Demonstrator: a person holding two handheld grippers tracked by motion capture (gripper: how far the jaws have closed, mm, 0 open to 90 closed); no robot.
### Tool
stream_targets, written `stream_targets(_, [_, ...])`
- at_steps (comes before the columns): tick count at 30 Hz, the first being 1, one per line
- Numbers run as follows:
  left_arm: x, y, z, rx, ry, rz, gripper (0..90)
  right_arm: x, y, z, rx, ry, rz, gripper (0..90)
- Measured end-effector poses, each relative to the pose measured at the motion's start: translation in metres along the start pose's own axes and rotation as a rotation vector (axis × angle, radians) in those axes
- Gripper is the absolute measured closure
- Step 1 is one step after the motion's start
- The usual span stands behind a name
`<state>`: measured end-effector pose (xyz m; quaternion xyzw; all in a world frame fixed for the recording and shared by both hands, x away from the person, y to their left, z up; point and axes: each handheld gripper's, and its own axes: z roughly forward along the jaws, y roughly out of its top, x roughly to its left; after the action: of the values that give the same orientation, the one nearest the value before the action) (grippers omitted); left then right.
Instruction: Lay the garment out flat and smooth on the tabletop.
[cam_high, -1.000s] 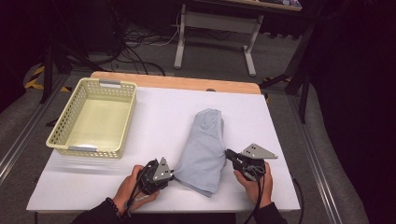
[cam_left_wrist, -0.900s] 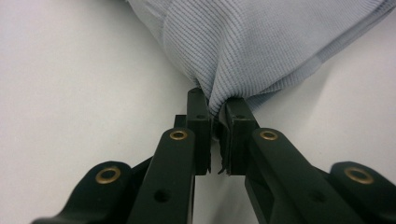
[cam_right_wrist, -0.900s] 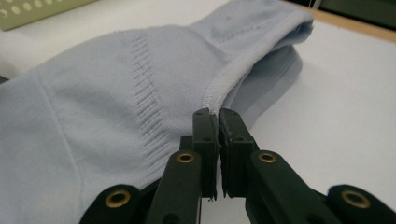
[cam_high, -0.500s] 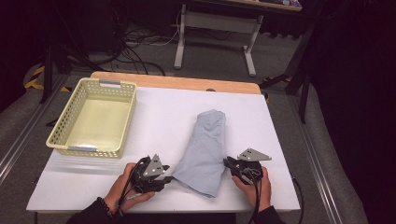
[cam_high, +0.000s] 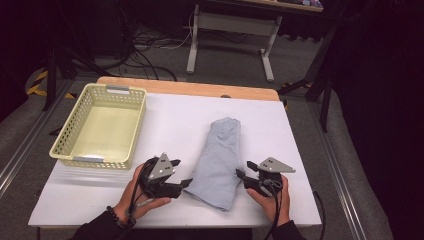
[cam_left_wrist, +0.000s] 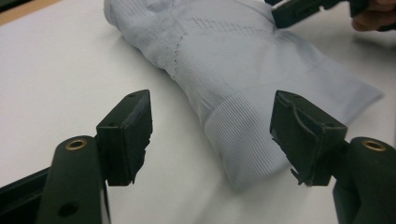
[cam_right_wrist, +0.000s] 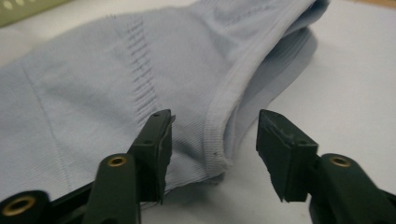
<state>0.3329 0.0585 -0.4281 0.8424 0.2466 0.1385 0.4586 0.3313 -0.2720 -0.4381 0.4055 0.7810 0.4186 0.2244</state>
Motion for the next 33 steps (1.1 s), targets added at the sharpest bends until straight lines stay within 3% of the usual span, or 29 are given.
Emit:
stream_targets(3, [0.007,-0.001,0.027,0.046,-0.033,-0.032,30.7,0.002,-0.003,0.011,0.059,-0.015,-0.008,40.4])
stream_targets(4, [0.01,-0.003,0.036,0.062,-0.056,-0.066,29.4,0.001,-0.005,0.014,0.075,-0.015,-0.003,39.9])
stream_targets(6, [0.013,-0.007,0.046,0.088,-0.092,-0.095,28.7,-0.004,-0.008,0.021,0.12,-0.01,0.028,36.7])
stream_targets(8, [0.011,-0.011,0.051,0.115,-0.097,-0.095,31.7,-0.01,-0.009,0.024,0.148,0.029,0.078,37.5])
stream_targets(10, [0.009,-0.012,0.055,0.16,-0.137,-0.081,37.8,-0.012,-0.007,0.026,0.166,0.066,0.079,45.1])
stream_targets(13, [0.007,-0.011,0.054,0.172,-0.154,-0.08,47.0,-0.011,-0.005,0.028,0.173,0.11,0.067,59.3])
stream_targets(17, [0.007,-0.011,0.05,0.185,-0.186,-0.072,59.2,-0.014,-0.003,0.029,0.186,0.145,0.069,66.5])
stream_targets(19, [0.007,-0.01,0.045,0.202,-0.183,-0.049,66.5,-0.017,0.001,0.031,0.189,0.16,0.046,73.2])
stream_targets(22, [0.004,-0.012,0.037,0.207,-0.154,-0.003,74.9,-0.02,0.007,0.039,0.182,0.166,0.004,76.1])
stream_targets(27, [0.006,-0.013,0.03,0.201,-0.128,0.023,78.9,-0.013,0.019,0.054,0.167,0.126,-0.065,76.7])
stream_targets(33, [0.007,-0.014,0.017,0.193,-0.083,0.043,81.2,-0.007,0.027,0.066,0.131,0.123,-0.086,76.4])
